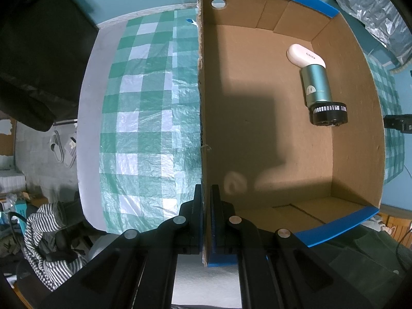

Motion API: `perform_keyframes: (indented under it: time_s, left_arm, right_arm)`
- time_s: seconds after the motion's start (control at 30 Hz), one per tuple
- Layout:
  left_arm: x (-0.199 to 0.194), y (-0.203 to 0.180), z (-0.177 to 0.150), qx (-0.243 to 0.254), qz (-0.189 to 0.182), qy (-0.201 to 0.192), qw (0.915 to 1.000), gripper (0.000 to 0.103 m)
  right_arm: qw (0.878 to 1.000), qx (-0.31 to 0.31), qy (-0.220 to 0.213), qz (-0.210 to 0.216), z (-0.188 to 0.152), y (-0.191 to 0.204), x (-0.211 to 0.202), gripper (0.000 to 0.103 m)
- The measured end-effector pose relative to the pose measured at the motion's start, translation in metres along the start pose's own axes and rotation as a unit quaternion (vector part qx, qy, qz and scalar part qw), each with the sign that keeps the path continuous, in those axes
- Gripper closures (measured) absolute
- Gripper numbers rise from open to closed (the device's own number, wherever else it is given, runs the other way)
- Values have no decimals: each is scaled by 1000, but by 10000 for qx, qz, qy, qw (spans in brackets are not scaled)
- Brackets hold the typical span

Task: Organize rigid objects
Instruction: 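Move the right gripper back over the grey UGREEN charger, then grasp the grey UGREEN charger with the right gripper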

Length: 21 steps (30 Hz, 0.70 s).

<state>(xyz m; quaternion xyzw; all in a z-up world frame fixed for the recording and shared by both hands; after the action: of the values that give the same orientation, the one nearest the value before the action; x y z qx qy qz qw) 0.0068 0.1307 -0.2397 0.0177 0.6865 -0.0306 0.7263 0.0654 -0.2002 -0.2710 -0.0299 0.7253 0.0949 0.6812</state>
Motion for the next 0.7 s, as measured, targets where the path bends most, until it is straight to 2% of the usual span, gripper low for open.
perform_keyframes:
  time_s: [0.27, 0.4, 0.53, 0.7]
  left_arm:
    - [0, 0, 1, -4, -8, 3, 10000, 99]
    - [-1, 0, 1, -24, -15, 0, 10000, 99]
    - [-1, 0, 1, -49, -20, -8, 10000, 99]
    - [-1, 1, 0, -56, -24, -10, 10000, 99]
  right_arm:
    - [9998, 150, 112, 54, -7, -4, 19, 41]
    - [9998, 220, 14, 33, -10, -3, 23, 41]
    - [9993, 337, -50, -154, -9, -8, 24, 55]
    - [9992, 393, -63, -64, -10, -3, 24, 59]
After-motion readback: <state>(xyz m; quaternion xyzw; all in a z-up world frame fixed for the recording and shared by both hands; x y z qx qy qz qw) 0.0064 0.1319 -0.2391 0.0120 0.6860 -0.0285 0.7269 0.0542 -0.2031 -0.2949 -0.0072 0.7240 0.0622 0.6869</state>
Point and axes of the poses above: each gripper's, at about its wrist camera, not at the fingertips, and x roughly the way its jaws point, y to its left, z to its top, the point moved 2 cm from there along x, roughly the way its jaws point, and after that the axes turned 2 degrees about -x, right-handed, at the moved point
